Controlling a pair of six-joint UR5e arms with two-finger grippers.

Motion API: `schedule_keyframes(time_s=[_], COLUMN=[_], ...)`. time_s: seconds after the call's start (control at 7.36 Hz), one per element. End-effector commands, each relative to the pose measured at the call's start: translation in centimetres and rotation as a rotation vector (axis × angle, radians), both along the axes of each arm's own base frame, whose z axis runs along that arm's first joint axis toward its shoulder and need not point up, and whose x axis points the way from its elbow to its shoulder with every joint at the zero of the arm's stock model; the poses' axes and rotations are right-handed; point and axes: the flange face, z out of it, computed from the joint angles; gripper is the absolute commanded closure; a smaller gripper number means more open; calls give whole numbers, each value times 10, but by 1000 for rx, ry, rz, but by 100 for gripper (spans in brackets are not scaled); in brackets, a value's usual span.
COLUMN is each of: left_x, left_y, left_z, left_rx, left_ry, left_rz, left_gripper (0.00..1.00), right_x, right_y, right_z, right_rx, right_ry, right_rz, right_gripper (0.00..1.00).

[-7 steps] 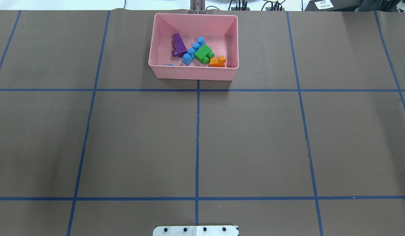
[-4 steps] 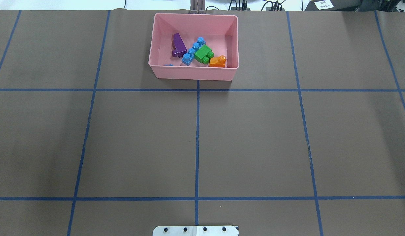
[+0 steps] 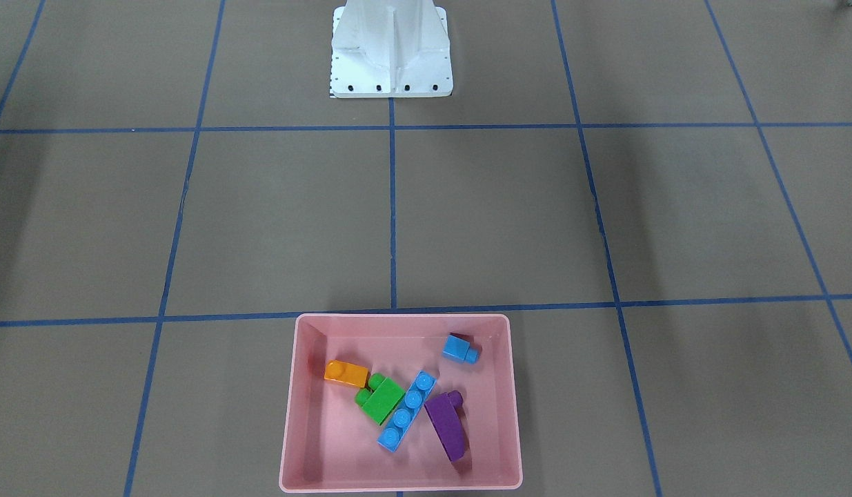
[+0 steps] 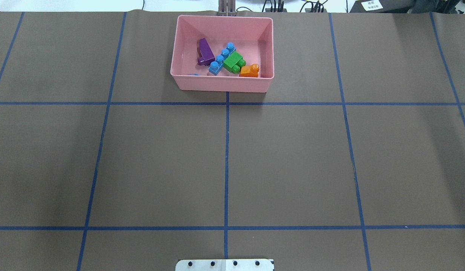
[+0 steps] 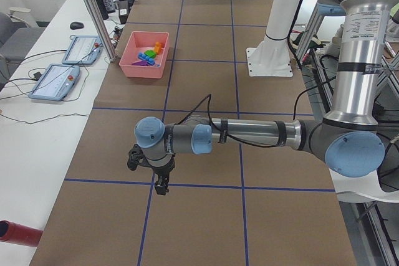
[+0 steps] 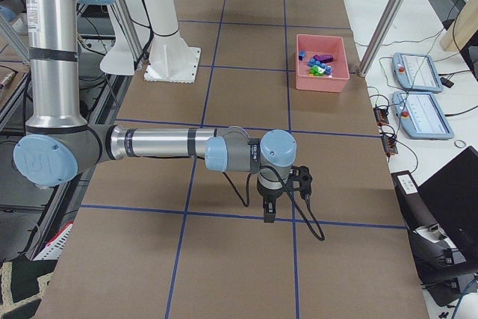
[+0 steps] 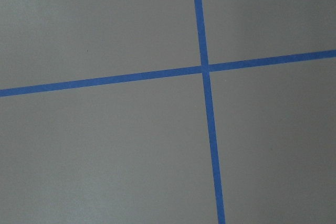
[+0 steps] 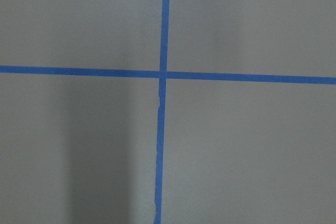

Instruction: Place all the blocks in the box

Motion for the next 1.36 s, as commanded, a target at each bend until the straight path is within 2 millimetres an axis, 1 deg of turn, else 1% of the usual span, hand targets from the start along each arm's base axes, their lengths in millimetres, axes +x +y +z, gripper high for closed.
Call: schedule_keyframes(time_s=[0.0,0.14,0.95,1.09,1.22], left_x=[0,2,2,2,2], left_y=[5,4,3,3,3], left_z=[1,0,0,0,-1], left_rx=[-5,-6,-8,-8,-6], left_ry=[15,37,37,37,37], left_rz=[-2,-4,-4,-4,-4], left_gripper=[0,0,0,0,0], right_x=[-1,-1,0,-1,-1], right_y=[-14,-14,-12,-2,19], right_z=[0,0,3,4,4], right_rx=[-1,-1,-4,-8,-12], right_ry=[-1,-1,-1,-12,-30], right_rz=[-2,-2,0,1,3], right_gripper=[0,0,0,0,0])
